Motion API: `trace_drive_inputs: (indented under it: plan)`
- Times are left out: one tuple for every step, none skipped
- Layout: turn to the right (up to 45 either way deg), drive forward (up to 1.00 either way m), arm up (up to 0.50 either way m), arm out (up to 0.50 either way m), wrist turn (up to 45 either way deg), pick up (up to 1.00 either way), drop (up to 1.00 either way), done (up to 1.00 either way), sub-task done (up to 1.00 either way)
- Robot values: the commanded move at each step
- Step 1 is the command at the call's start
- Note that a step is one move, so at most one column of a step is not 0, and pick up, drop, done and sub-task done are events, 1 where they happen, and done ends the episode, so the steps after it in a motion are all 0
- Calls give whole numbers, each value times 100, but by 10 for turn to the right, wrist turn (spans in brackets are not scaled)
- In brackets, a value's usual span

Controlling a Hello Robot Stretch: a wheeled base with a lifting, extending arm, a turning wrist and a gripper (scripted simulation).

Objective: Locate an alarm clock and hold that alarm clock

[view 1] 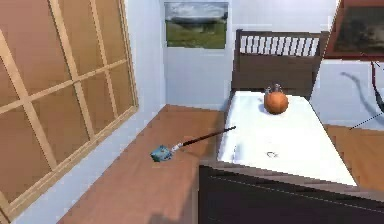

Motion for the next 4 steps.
trace_drive_inputs:
  plan:
    - [450, 0, 0, 0, 0, 0, 0, 0, 0]
    - [420, 0, 0, 0, 0, 0, 0, 0, 0]
    - [0, 60, 0, 0, 0, 0, 0, 0, 0]
    - [30, 0, 0, 0, 0, 0, 0, 0, 0]
